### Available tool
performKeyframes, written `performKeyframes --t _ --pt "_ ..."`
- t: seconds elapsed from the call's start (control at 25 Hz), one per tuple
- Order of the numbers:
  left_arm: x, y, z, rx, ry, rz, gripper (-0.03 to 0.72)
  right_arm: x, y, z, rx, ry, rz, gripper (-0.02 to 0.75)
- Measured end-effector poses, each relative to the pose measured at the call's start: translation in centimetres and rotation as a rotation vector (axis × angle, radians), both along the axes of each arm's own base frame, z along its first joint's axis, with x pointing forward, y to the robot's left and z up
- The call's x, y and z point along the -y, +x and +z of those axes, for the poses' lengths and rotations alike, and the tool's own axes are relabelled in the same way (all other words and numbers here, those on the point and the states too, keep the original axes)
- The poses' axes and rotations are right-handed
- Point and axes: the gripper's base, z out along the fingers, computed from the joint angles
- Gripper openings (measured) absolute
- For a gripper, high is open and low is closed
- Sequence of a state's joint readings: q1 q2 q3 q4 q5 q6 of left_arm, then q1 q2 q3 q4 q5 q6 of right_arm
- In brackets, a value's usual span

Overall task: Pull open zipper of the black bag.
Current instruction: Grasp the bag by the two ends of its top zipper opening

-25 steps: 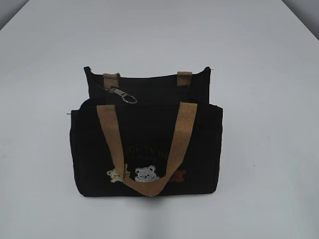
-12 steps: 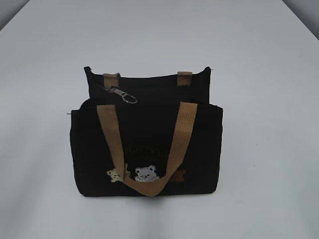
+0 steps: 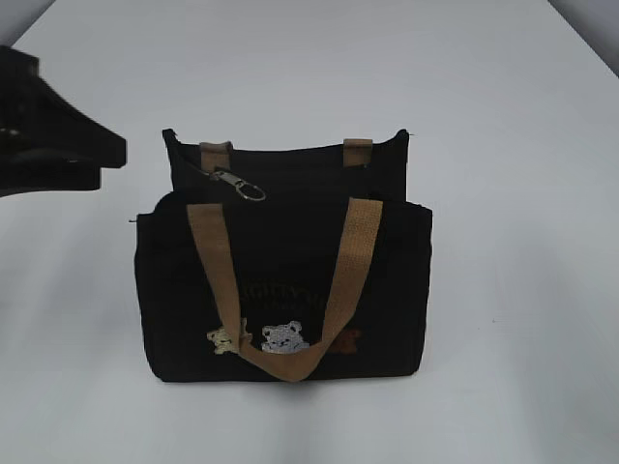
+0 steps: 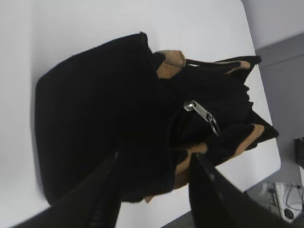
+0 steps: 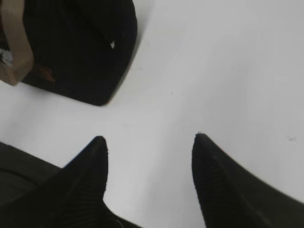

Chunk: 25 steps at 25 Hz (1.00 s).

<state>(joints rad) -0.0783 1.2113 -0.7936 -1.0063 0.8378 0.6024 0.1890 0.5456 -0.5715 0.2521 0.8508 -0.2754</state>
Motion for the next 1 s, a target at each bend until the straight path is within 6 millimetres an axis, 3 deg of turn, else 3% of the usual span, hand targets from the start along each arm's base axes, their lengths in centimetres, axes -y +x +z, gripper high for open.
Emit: performKeyframes --t 0.16,0.28,0.48,0.68,0.8,1.0 --pt "1.9 3.3 -0.7 -0.058 -0.007 -0.073 0.345 -1.3 3.5 1.2 0.008 0.023 0.072 0.441" --pt "3.4 4.6 -1.5 -0.094 -0.003 -0.128 0.346 -2.3 6.5 1.7 -0.02 0.032 0.123 0.441" --pt "4.7 6.0 -2.9 -0.132 0.02 -0.166 0.346 -3.3 9.9 2.7 -0.033 0.05 0.161 0.441" --pt "5.6 6.7 -3.9 -0.146 0.045 -0.177 0.33 -4.0 11.8 3.5 -0.012 0.068 0.192 0.441" --pt "6.0 6.9 -4.3 -0.154 0.049 -0.185 0.254 -4.3 12.3 3.7 0.004 0.096 0.207 0.441" --pt "6.0 7.0 -4.1 -0.14 0.077 -0.206 0.026 -4.7 12.4 3.9 0.029 0.128 0.244 0.441"
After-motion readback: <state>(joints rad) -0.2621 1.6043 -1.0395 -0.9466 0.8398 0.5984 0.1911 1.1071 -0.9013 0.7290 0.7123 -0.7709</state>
